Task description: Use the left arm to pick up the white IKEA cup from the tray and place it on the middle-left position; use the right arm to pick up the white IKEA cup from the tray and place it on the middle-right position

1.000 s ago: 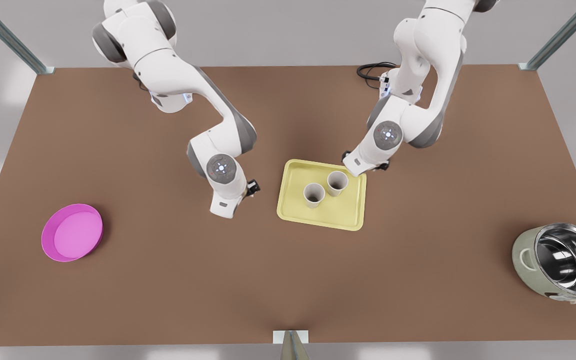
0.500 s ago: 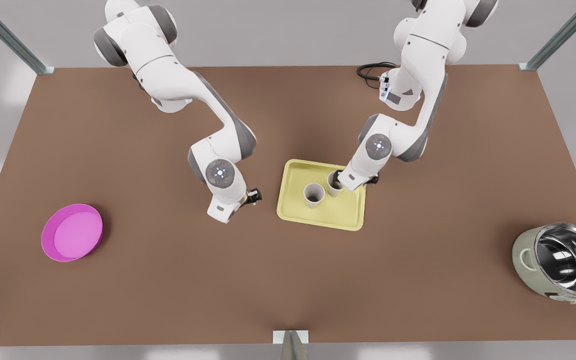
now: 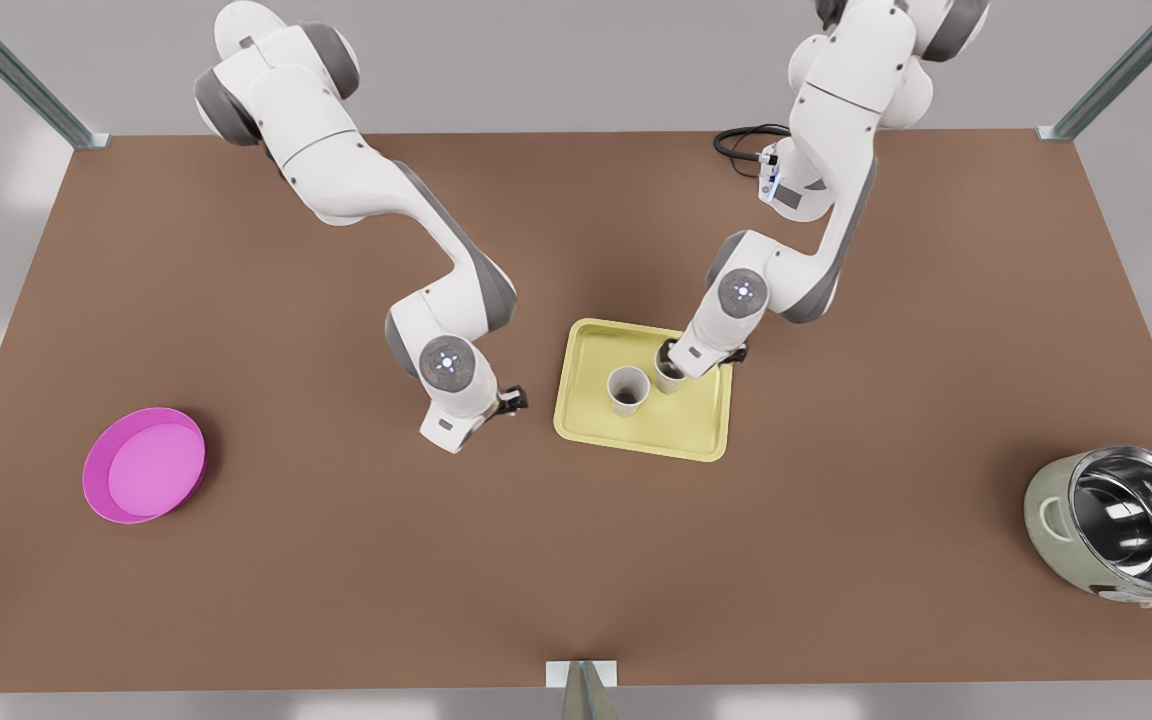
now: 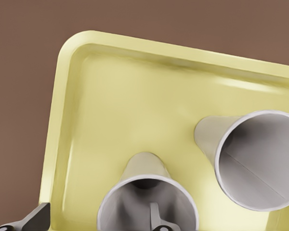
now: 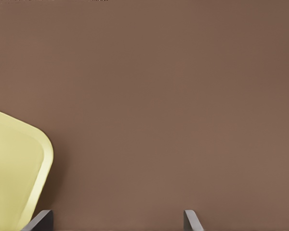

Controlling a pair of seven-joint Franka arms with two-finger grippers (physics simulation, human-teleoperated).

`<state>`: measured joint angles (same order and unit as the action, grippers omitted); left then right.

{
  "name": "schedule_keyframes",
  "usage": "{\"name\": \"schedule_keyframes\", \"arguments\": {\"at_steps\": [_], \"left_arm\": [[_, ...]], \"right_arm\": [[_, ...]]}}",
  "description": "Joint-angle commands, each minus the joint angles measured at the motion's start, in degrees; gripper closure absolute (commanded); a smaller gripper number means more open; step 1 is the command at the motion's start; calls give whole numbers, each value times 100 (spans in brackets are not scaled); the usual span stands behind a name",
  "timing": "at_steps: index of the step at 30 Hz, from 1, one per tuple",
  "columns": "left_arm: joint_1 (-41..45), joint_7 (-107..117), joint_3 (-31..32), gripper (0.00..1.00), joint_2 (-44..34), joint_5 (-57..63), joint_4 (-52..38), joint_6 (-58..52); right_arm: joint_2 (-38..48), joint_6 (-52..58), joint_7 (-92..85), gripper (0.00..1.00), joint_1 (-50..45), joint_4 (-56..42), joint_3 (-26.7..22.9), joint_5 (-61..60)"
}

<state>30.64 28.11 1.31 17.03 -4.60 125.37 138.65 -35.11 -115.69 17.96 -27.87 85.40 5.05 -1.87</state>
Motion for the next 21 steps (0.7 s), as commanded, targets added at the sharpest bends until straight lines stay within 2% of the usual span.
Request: {"name": "schedule_keyframes", "arguments": {"at_steps": [1,2,3,5,6,8,9,11,13,14,17,21], "left_arm": [[13,336,1,0,28,11,32,224],[13,336,-8,0,46,11,32,242],[21,336,1,4,46,11,32,242],[21,336,-8,27,46,11,32,250],[21,336,-8,34,46,11,32,259],[30,336,-8,35,134,11,32,365],[30,336,-8,41,125,11,23,373],[21,336,-8,66,125,11,14,373],[21,336,-8,83,134,11,5,373],[21,336,-8,86,134,11,-12,373],[21,318,-17,87,55,11,-12,330],[-102,-68,-227,87,-604,354,190,-286]], "right_arm": [[12,-129,208,0,1,-6,4,-103],[12,-129,199,0,1,-6,13,-94],[21,-129,199,0,1,-6,13,-94],[21,-129,199,0,1,3,13,-85],[21,-129,199,0,1,-6,4,-85],[21,-129,199,0,1,-6,4,-94],[21,-129,199,0,1,-6,4,-94],[21,-120,199,0,1,-6,-4,-103],[21,-120,199,0,1,-6,-4,-94],[21,-120,190,0,10,-6,-4,-94],[21,-111,181,0,10,3,-13,-103],[74,-111,287,0,-16,3,4,-147]]}}
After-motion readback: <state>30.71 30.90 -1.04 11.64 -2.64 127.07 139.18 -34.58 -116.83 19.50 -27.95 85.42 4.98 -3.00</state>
